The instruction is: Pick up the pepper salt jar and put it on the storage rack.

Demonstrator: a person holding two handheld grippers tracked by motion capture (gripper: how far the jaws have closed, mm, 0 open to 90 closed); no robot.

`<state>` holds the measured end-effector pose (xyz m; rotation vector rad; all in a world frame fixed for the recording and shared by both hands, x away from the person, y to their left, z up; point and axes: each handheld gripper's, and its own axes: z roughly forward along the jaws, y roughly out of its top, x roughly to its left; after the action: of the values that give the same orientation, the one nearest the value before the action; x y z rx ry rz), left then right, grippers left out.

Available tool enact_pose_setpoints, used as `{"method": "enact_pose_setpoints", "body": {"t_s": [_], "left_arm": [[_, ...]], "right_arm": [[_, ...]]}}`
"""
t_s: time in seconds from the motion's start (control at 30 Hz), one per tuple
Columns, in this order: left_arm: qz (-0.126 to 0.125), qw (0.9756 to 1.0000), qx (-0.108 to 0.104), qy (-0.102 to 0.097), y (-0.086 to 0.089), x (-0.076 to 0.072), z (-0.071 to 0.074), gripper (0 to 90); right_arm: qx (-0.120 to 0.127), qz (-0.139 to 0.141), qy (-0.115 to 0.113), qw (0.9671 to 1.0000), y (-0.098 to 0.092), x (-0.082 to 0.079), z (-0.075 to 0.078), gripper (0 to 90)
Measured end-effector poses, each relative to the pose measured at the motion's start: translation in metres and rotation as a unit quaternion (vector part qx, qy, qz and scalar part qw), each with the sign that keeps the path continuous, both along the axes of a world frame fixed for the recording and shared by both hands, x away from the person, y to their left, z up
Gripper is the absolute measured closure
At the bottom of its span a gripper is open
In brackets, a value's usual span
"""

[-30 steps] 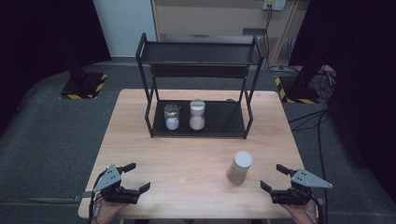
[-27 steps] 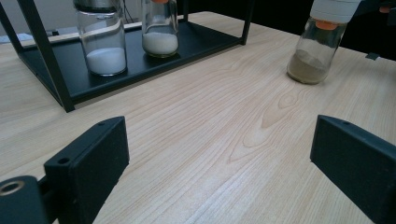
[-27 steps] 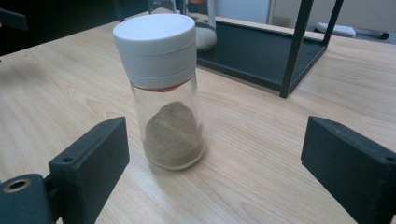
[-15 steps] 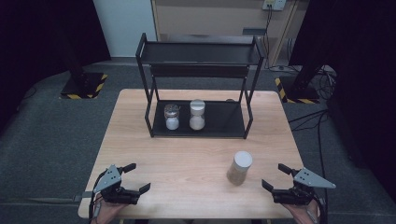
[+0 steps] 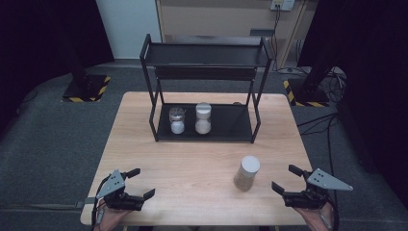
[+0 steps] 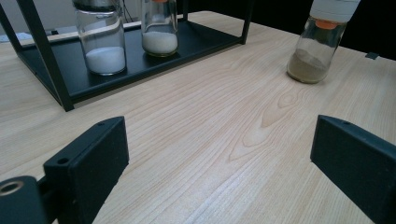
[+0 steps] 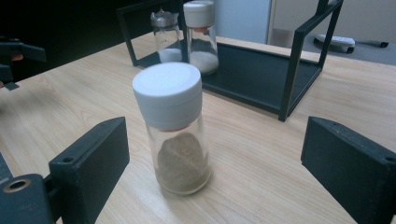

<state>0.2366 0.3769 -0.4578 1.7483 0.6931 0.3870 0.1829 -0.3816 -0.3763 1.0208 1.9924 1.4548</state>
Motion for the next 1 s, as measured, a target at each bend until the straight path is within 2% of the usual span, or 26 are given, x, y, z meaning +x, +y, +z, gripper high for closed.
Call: {"method": "enact_pose_setpoints", "body": {"t_s": [0.57,1.0], "left_arm": [[0.0,1.0,-0.001,0.001,0.0,0.0,0.0,3.1],[0.001,1.0,-0.003,0.001,0.001,0.0,-0.001,2.7]], "right_arm": [[0.012,0.017,0.014,0.9997,-0.001,0.015,0.022,7.4],[0.0,0.046,0.021,0.9987,0.016,0.036,0.032,7.5]]}}
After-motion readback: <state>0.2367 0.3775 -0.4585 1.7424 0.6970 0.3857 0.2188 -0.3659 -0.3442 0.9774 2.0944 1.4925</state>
